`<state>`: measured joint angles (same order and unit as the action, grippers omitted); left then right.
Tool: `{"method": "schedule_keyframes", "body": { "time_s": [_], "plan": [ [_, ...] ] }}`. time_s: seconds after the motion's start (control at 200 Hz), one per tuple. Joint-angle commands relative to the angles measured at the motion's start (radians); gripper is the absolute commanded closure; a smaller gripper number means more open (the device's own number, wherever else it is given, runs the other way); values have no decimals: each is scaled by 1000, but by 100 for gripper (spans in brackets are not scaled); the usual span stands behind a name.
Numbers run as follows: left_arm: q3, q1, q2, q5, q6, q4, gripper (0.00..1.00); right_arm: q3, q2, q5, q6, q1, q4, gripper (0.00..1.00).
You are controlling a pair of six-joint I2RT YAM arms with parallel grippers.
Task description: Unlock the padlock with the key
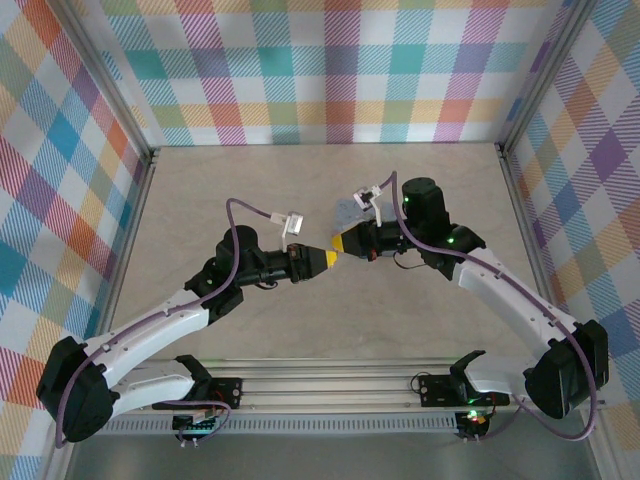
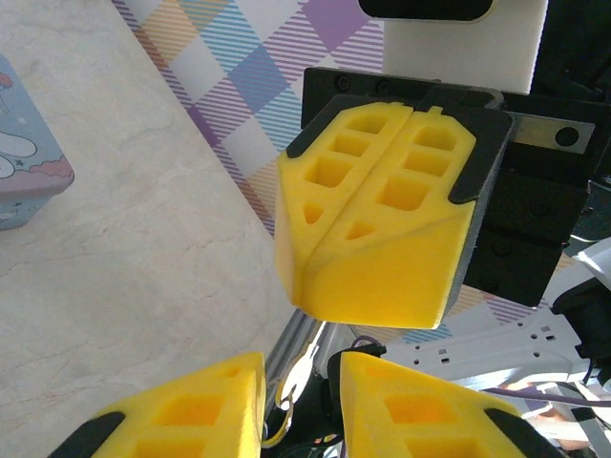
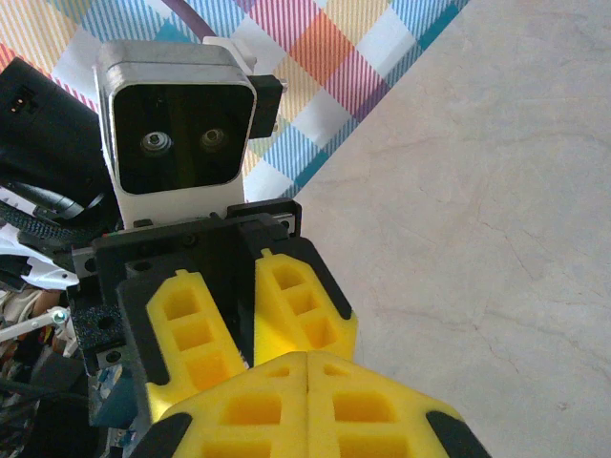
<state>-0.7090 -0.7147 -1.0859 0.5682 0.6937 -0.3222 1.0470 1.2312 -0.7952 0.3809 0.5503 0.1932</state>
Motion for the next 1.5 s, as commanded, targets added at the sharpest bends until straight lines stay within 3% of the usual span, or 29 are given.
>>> {"method": "schedule_keyframes", "body": {
  "time_s": [0.0,0.31,0.5,0.665,0.795,0.995,1.495],
  "plan": [
    [16,9,5,26,1,-48,81,-13,-8,-27,13,-3,-46,100],
    [16,9,8,18,-15,-31,100,-28,7,-42,49,-3,-87,100],
    [14,11,27,-20,-55,27,100,-25,-2,7,30,-3,-41,100],
    [-4,12,29,-83,-110,170,100,-65,-37,192,0,-6,34,61],
    [-2,13,55,-165,-164,318,100,-142,-46,370,29,-7,49,42],
    [124,12,110,-232,-144,290,100,-297,-37,657,90,-7,51,39],
    [207,13,71,-271,-177,267,100,-320,192,980,85,50,-103,36]
  ]
}}
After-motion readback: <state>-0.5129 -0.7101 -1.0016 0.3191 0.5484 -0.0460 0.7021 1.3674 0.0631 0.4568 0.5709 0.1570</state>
